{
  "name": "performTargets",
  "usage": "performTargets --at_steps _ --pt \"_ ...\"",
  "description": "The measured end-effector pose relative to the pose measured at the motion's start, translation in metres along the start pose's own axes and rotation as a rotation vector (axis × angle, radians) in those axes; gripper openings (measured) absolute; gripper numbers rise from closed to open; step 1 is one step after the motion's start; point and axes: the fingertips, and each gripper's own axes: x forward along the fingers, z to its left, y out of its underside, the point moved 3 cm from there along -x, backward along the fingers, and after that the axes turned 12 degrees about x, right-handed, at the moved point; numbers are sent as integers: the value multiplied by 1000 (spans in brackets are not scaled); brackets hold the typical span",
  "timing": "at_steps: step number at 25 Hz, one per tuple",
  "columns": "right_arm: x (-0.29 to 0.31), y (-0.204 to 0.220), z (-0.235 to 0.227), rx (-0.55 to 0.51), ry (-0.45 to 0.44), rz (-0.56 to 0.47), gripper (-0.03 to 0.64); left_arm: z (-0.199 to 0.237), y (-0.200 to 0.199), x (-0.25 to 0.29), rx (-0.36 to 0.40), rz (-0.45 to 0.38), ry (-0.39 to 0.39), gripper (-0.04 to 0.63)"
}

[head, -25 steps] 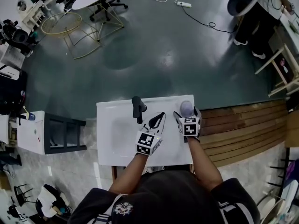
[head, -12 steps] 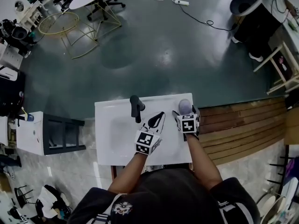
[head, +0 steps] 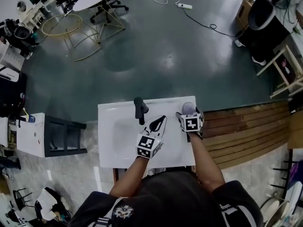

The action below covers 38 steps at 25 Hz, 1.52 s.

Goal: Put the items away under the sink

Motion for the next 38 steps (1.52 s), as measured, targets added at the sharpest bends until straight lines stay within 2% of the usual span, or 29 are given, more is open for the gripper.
performTargets --at_steps 4,10,15,21,31,38 --pt "5 8 -4 4 26 33 482 -6 0 -4 9 -2 8 0" --pt "9 7 -9 17 34 10 476 -6 3 -13 14 9 4 0" --pt "-13 28 -12 10 21 7 472 -31 6 -32 22 9 9 0" --pt "-21 14 -1 13 6 -33 472 -18 7 -31 26 9 13 0" --pt "-68 28 37 21 -4 -81 472 -19 3 -65 29 -22 36 0" --pt "-104 50 73 44 5 -124 472 -19 6 -112 5 -51 58 0"
